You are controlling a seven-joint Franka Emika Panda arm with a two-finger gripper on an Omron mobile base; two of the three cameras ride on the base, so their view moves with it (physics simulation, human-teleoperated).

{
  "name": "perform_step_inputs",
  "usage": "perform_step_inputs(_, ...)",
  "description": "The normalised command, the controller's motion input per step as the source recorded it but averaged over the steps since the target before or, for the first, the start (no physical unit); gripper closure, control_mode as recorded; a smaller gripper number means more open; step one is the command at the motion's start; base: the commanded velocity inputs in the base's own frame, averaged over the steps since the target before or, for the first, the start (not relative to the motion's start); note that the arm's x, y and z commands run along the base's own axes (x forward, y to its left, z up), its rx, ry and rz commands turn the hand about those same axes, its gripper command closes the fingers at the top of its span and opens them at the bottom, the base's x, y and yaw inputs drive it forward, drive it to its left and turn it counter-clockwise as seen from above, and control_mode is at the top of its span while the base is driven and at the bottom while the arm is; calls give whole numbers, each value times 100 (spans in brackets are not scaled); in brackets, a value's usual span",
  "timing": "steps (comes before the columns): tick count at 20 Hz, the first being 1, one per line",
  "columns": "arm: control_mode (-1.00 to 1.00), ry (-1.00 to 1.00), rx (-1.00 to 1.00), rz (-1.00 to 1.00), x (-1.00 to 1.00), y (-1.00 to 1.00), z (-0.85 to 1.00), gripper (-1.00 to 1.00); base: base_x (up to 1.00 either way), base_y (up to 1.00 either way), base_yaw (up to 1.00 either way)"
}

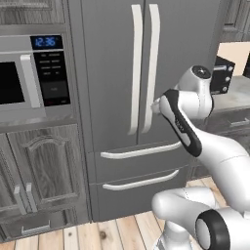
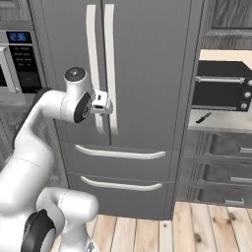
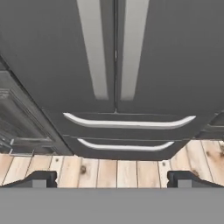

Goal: Retrieve the butter from the fridge and place it on a plate on the dining table. Then retrieve the butter knife by the fridge and place it near the plate.

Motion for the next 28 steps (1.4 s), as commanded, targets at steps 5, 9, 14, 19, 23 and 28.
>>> perform_step_inputs(5, -100, 0, 1, 0, 87, -8, -2, -100, 0, 0, 0)
perform_step_inputs(9, -100, -1, 0, 0, 42, 0, 1, -100, 0, 0, 0)
perform_step_inputs(14, -100, -5, 0, 0, 9, -2, 23, -100, 0, 0, 0)
perform_step_inputs(19, -100, -11, 0, 0, 8, -24, 22, -100, 0, 0, 0)
perform_step_inputs(23, -100, -10, 0, 0, 28, -11, 24, -100, 0, 0, 0)
perform_step_inputs(28, -100, -7, 0, 0, 11, -3, 16, -100, 0, 0, 0)
